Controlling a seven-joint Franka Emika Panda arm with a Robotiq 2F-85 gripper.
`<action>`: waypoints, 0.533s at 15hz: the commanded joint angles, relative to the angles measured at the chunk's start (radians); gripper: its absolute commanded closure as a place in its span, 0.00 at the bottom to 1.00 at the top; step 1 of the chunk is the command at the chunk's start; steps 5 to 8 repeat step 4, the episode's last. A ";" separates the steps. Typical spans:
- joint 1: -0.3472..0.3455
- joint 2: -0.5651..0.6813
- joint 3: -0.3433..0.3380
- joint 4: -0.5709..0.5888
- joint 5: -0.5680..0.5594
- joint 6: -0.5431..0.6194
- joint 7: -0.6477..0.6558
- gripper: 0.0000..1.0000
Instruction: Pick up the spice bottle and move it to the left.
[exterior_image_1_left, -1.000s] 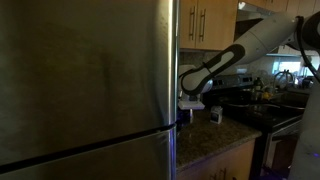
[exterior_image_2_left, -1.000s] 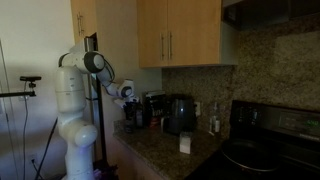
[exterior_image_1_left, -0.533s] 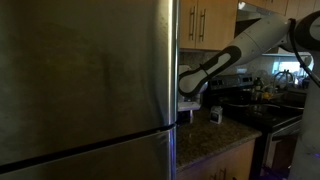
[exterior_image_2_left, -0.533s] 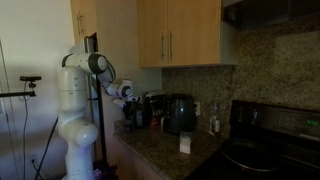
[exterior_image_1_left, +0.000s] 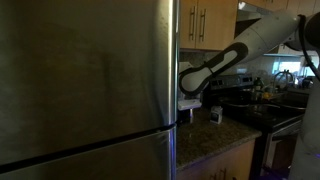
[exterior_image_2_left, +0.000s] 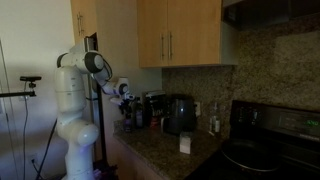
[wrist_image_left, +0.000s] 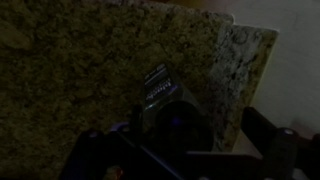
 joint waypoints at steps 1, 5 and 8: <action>-0.004 -0.211 0.001 -0.081 -0.030 -0.039 0.003 0.00; -0.027 -0.401 -0.022 -0.127 -0.009 -0.117 -0.015 0.00; -0.027 -0.401 -0.022 -0.127 -0.009 -0.117 -0.015 0.00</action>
